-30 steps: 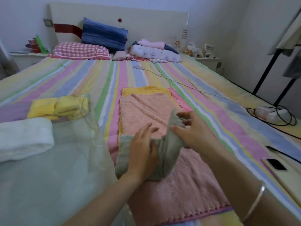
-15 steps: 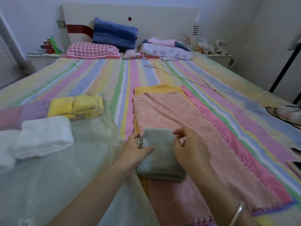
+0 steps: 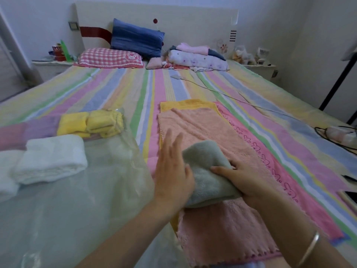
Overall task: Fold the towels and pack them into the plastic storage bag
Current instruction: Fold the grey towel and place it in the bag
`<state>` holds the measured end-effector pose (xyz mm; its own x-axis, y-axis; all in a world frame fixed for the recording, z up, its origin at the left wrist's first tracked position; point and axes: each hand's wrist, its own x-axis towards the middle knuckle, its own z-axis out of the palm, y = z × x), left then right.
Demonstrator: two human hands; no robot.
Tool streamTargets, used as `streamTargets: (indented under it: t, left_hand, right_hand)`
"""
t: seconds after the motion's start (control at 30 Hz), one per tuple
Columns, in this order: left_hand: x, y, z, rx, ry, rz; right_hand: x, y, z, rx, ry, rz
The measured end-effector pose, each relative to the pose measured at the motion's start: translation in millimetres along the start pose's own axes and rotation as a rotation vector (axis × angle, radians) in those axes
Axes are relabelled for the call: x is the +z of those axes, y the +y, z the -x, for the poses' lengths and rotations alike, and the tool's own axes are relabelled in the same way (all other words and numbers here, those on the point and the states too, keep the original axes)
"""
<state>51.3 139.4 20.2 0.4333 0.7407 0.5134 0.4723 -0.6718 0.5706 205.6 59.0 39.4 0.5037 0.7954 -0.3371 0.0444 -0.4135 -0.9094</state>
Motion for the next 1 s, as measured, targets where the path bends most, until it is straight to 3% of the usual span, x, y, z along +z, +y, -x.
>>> streamTargets:
  t: [0.1, 0.17, 0.23, 0.37, 0.5, 0.67, 0.83, 1.0]
  left_hand:
    - [25.0, 4.1, 1.6, 0.194, -0.196, -0.241]
    - [43.3, -9.9, 11.2, 0.176, -0.332, -0.410]
    - [51.7, -22.0, 20.7, 0.103, -0.347, -0.470]
    - [56.4, -28.8, 25.9, -0.064, -0.378, -0.466]
    - [55.9, -22.0, 27.0, -0.099, -0.337, -0.468]
    - [41.3, -18.1, 26.5, 0.010, -0.328, -0.455]
    - [18.9, -14.4, 22.2, 0.204, -0.372, -0.410]
    - [3.2, -16.6, 20.6, 0.201, -0.592, -0.407]
  right_hand:
    - [1.0, 7.2, -5.9, -0.042, 0.078, 0.229]
    - [1.6, 16.1, -10.0, -0.039, 0.126, 0.320]
    - [2.2, 23.6, -11.8, -0.016, 0.140, 0.335]
    - [8.6, 29.3, -14.5, -0.086, 0.148, 0.514]
    - [15.6, 21.2, -10.2, -0.144, 0.130, 0.564]
    - [16.5, 22.1, -6.4, -0.333, 0.167, 0.615]
    - [17.4, 19.0, -18.7, -0.242, 0.085, 0.530]
    - [17.2, 5.0, -24.4, -0.180, -0.032, 0.666]
